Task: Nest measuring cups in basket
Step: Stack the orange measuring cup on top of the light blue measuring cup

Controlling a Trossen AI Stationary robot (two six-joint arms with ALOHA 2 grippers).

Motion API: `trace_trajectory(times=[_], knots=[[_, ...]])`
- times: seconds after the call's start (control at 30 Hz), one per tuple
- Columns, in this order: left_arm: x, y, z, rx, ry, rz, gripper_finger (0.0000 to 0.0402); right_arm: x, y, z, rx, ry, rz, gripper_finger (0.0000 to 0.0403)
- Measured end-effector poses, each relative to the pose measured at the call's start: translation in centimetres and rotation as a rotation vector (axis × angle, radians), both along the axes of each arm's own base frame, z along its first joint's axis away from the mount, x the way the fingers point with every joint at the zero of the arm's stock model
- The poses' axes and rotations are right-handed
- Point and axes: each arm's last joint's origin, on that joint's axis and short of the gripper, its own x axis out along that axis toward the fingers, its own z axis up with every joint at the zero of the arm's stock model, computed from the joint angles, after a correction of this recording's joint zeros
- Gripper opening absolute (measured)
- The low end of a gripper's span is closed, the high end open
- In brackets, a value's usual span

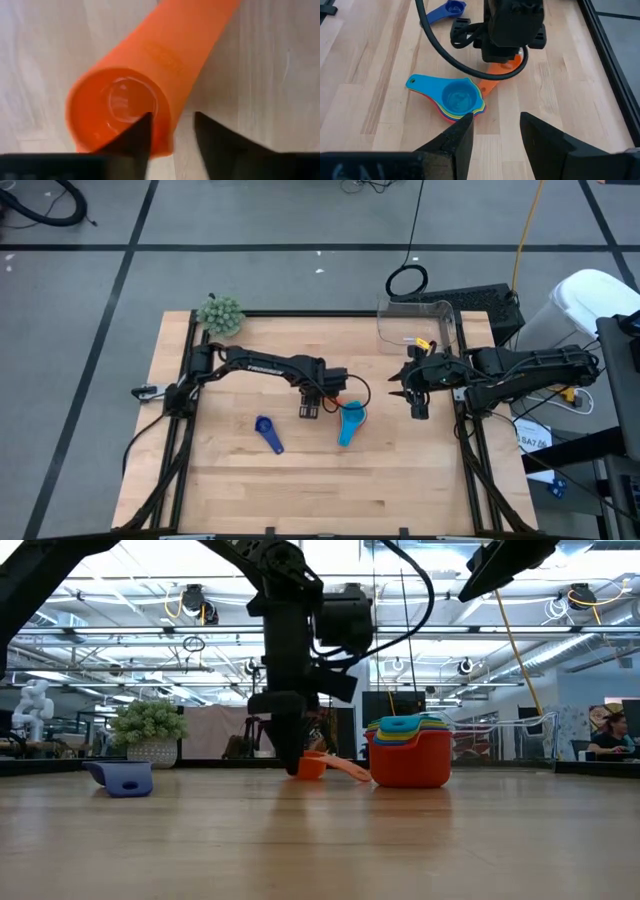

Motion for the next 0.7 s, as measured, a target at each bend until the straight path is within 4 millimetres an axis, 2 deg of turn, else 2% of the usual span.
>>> trace_trajectory(times=[0.1, 0.2, 0.33, 0.47, 0.57, 0.7], knots=[[-0.1, 0.1, -0.1, 0.022, 0.015, -0.021, 0.0032, 0.0, 0.0, 0.0, 0.004, 0.001, -0.004, 0.0153], [0.0, 0.4, 0.1, 0.082, 0.000, -0.016, 0.0013, 0.0, 0.0, 0.0, 0.010, 0.001, -0.009, 0.0153], [-0.2, 1.0, 0.7, 0.137, 0.018, -0.008, 0.0012, -0.1, 0.0, -0.1, 0.015, 0.009, -0.015, 0.0153], [-0.4, 1.2, 3.4, 0.153, -0.044, -0.037, 0.0012, -0.2, 0.0, -0.2, 0.012, 0.032, -0.016, 0.0153], [-0.8, 0.3, 6.3, 0.140, -0.120, -0.222, 0.0012, -0.5, -0.1, -0.5, -0.021, 0.068, 0.005, 0.0153], [-1.1, -2.0, 10.7, 0.143, -0.316, -0.481, 0.0012, -1.3, -0.3, -0.5, -0.088, 0.111, -0.024, 0.0153]])
